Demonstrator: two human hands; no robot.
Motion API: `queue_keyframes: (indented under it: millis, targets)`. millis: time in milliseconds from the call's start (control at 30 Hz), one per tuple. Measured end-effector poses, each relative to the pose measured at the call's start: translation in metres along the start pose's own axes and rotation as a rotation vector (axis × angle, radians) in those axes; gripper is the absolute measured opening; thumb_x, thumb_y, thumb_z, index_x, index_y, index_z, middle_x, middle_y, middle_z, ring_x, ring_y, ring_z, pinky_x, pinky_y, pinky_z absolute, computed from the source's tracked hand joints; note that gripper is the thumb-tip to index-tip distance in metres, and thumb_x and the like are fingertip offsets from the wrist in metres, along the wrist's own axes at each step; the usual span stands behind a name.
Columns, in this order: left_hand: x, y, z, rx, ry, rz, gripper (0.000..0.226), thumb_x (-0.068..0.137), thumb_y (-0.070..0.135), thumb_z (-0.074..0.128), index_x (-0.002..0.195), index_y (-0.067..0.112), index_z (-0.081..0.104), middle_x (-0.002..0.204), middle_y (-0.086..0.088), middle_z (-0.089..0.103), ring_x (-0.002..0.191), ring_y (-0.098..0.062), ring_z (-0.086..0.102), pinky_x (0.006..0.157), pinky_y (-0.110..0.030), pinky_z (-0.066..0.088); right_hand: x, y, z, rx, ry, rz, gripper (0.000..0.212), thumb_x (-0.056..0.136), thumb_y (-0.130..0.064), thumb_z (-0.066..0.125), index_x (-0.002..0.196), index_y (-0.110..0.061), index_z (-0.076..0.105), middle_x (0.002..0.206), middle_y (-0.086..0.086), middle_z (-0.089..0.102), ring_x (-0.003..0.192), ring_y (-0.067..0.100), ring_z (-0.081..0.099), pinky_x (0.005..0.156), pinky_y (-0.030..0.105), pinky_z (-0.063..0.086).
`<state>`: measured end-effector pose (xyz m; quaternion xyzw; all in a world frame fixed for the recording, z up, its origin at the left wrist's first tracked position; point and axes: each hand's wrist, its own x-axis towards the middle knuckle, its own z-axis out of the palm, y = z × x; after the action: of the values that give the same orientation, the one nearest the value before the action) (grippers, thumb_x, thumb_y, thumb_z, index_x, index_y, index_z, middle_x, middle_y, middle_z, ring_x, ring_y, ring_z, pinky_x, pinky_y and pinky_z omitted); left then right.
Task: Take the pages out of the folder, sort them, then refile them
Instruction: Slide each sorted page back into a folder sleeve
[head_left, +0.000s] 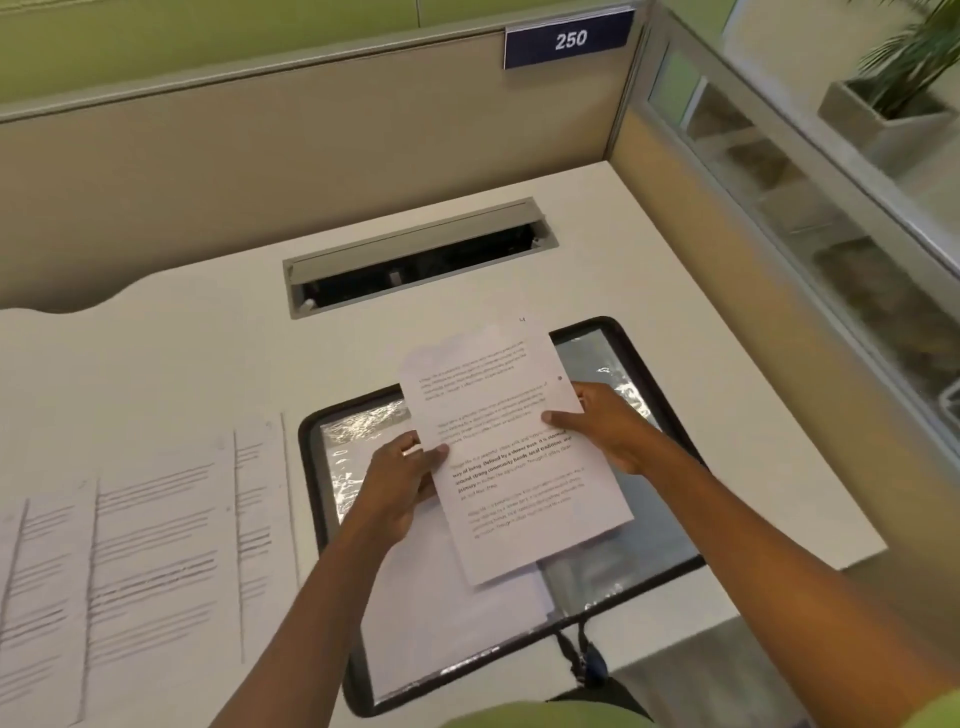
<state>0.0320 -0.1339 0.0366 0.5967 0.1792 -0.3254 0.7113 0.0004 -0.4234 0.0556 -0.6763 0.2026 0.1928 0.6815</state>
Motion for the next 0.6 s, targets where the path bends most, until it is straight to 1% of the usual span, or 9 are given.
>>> queue_keyframes:
  millis: [100, 167, 200, 233, 333, 400, 467, 533, 600]
  targets:
    - [0.001, -0.005, 0.031, 0.141, 0.115, 0.112, 0.024, 0.095, 0.000, 0.070, 0.119, 0.003, 0.067, 0.106, -0.013, 0.079, 0.095, -0.032, 0.078, 0.084, -0.045, 0.063, -0.011, 0.005, -0.035, 0.030, 0.003, 0.000, 0.040, 0.092, -0.011, 0.074, 0.131, -0.012, 0.065, 0.121, 0.004, 0.075, 0.109, 0.025, 0.073, 0.090, 0.041, 0.061]
    - [0.010, -0.005, 0.043, 0.375, 0.255, 0.259, 0.030, 0.093, 0.005, 0.073, 0.122, 0.009, 0.067, 0.102, -0.005, 0.078, 0.089, -0.023, 0.076, 0.081, -0.034, 0.061, -0.017, 0.009, -0.054, 0.043, 0.011, 0.003, 0.041, 0.092, -0.009, 0.073, 0.132, -0.013, 0.065, 0.120, 0.003, 0.075, 0.108, 0.024, 0.073, 0.085, 0.036, 0.062]
    - [0.016, -0.004, 0.050, 0.523, 0.311, 0.340, 0.034, 0.093, 0.009, 0.073, 0.126, 0.013, 0.066, 0.107, -0.002, 0.076, 0.091, -0.018, 0.073, 0.082, -0.028, 0.058, -0.019, 0.011, -0.066, 0.043, 0.014, 0.009, 0.041, 0.092, -0.009, 0.073, 0.132, -0.013, 0.065, 0.119, 0.003, 0.075, 0.106, 0.023, 0.074, 0.083, 0.034, 0.062]
    - [0.024, -0.003, 0.054, 0.667, 0.340, 0.415, 0.036, 0.094, 0.011, 0.072, 0.130, 0.014, 0.066, 0.113, -0.002, 0.074, 0.095, -0.016, 0.070, 0.084, -0.026, 0.054, -0.021, 0.013, -0.076, 0.046, 0.015, 0.019, 0.040, 0.092, -0.010, 0.074, 0.131, -0.012, 0.065, 0.119, 0.004, 0.075, 0.106, 0.024, 0.074, 0.084, 0.036, 0.062]
    - [0.049, 0.000, 0.070, 0.939, 0.273, 0.570, 0.038, 0.098, 0.010, 0.066, 0.135, 0.011, 0.066, 0.131, -0.006, 0.067, 0.116, -0.023, 0.062, 0.099, -0.037, 0.050, -0.025, 0.020, -0.109, 0.030, 0.021, 0.049, 0.042, 0.091, -0.013, 0.075, 0.132, -0.013, 0.065, 0.122, 0.005, 0.074, 0.109, 0.027, 0.073, 0.094, 0.046, 0.059]
    - [0.064, 0.000, 0.082, 1.106, 0.200, 0.603, 0.038, 0.099, 0.008, 0.064, 0.137, 0.007, 0.065, 0.134, -0.007, 0.063, 0.125, -0.025, 0.055, 0.104, -0.037, 0.045, -0.030, 0.024, -0.131, -0.015, 0.035, 0.043, 0.042, 0.090, -0.017, 0.076, 0.131, -0.017, 0.067, 0.121, 0.003, 0.075, 0.108, 0.028, 0.073, 0.095, 0.051, 0.058]
    - [0.079, -0.001, 0.092, 1.294, 0.180, 0.626, 0.041, 0.099, 0.011, 0.066, 0.140, 0.006, 0.063, 0.140, -0.013, 0.060, 0.131, -0.033, 0.052, 0.109, -0.042, 0.044, -0.034, 0.026, -0.151, -0.040, 0.070, 0.037, 0.040, 0.090, -0.020, 0.077, 0.129, -0.019, 0.069, 0.120, 0.003, 0.075, 0.105, 0.030, 0.074, 0.095, 0.055, 0.057]
    - [0.090, -0.001, 0.100, 1.406, 0.191, 0.651, 0.040, 0.098, 0.014, 0.067, 0.137, 0.007, 0.064, 0.141, -0.016, 0.059, 0.130, -0.038, 0.051, 0.107, -0.049, 0.044, -0.038, 0.025, -0.168, -0.044, 0.108, 0.036, 0.037, 0.090, -0.020, 0.077, 0.126, -0.020, 0.070, 0.118, 0.003, 0.076, 0.104, 0.030, 0.074, 0.096, 0.058, 0.056]
    - [0.096, 0.002, 0.108, 1.428, 0.216, 0.664, 0.035, 0.098, 0.014, 0.066, 0.133, 0.009, 0.065, 0.136, -0.014, 0.058, 0.126, -0.038, 0.049, 0.103, -0.049, 0.042, -0.042, 0.020, -0.180, -0.051, 0.124, 0.028, 0.036, 0.088, -0.022, 0.079, 0.123, -0.021, 0.072, 0.117, 0.003, 0.076, 0.103, 0.031, 0.075, 0.096, 0.059, 0.055]
